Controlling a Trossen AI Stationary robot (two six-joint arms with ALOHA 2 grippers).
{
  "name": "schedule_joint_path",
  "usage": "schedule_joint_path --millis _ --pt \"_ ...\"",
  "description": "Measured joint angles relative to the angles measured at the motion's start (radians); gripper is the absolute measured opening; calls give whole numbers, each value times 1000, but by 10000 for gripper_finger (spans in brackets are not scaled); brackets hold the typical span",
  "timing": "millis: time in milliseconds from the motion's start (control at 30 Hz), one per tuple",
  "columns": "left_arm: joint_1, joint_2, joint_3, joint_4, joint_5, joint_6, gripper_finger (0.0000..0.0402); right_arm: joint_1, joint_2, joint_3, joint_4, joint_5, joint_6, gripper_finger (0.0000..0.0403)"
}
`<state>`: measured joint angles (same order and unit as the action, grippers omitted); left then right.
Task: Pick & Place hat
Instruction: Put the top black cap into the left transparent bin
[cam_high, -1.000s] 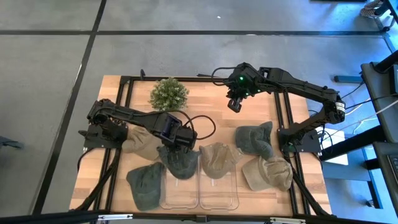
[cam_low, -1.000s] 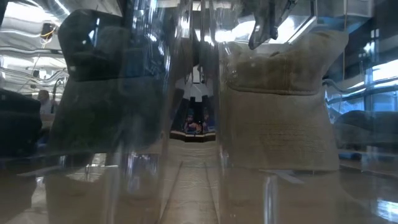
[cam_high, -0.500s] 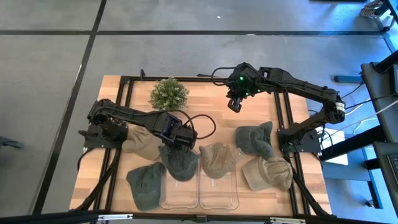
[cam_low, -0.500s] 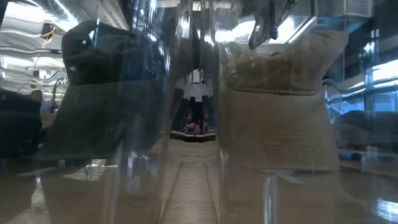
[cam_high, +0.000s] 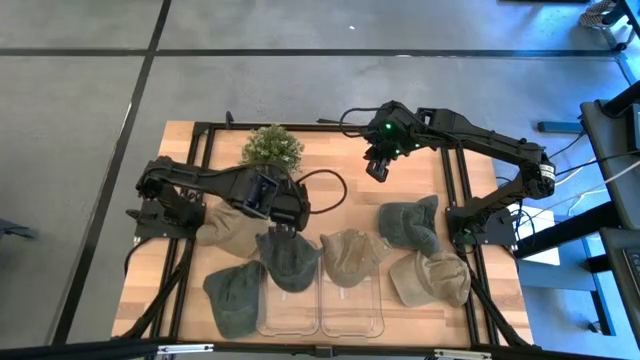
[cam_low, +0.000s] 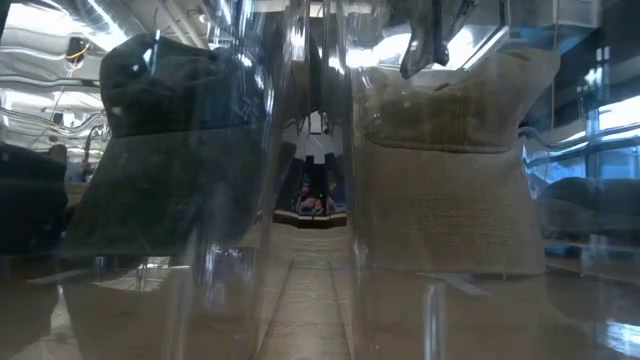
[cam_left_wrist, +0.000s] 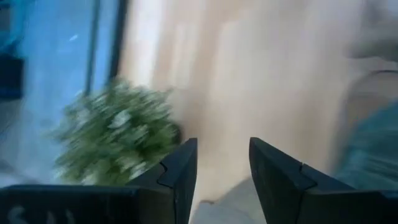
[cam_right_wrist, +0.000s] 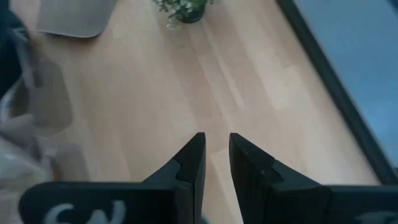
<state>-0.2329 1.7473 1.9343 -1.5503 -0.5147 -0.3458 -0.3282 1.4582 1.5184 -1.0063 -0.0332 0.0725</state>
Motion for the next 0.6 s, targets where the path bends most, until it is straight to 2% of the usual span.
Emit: schedule_joint_path --millis 100,300,467,600 --pt "1 -5 0 -1 -21 7 139 10 0 0 -27 -28 2 72" --pt "21 -39 0 194 201 196 139 32 -2 0 -115 -30 2 72" --pt "49 -69 -3 335 283 286 139 76 -33 0 -205 -21 85 72" --pt "68 -136 -126 495 360 324 139 147 -100 0 -258 59 167 72"
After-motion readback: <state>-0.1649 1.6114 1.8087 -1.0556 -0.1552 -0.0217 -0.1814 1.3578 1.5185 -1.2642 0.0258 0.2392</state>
